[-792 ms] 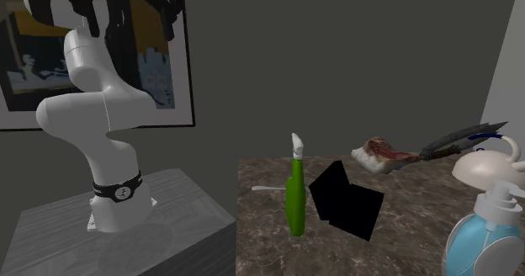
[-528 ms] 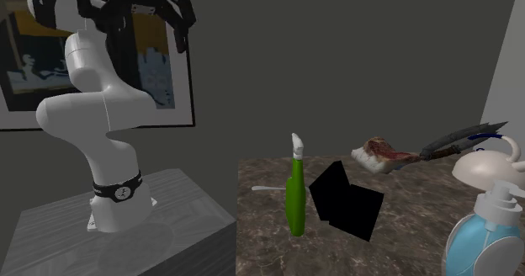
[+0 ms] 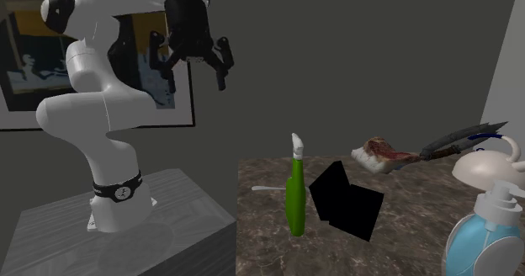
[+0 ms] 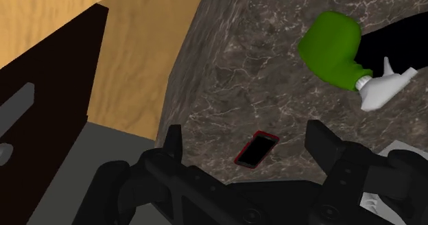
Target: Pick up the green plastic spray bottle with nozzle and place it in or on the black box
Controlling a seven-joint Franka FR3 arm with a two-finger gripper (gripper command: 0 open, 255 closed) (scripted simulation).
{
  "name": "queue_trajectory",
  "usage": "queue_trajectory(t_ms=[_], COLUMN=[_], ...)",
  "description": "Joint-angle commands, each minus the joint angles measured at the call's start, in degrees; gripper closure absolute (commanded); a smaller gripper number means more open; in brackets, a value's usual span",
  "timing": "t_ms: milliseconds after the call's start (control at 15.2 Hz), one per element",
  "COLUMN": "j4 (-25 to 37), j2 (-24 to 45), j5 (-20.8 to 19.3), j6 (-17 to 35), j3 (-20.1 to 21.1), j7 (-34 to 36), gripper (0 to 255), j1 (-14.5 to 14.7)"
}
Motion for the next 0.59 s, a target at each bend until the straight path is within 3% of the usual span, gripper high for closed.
queue_trajectory(t_ms=[0, 528], j4=[-1.5, -3.5], j2=[0.1, 5.8], j5=[1.4, 5.1], j6=[2.8, 14.5], j3=[4.3, 23.0], j7=[4.9, 24.5], gripper=[0, 0], j1=[0.0, -3.1])
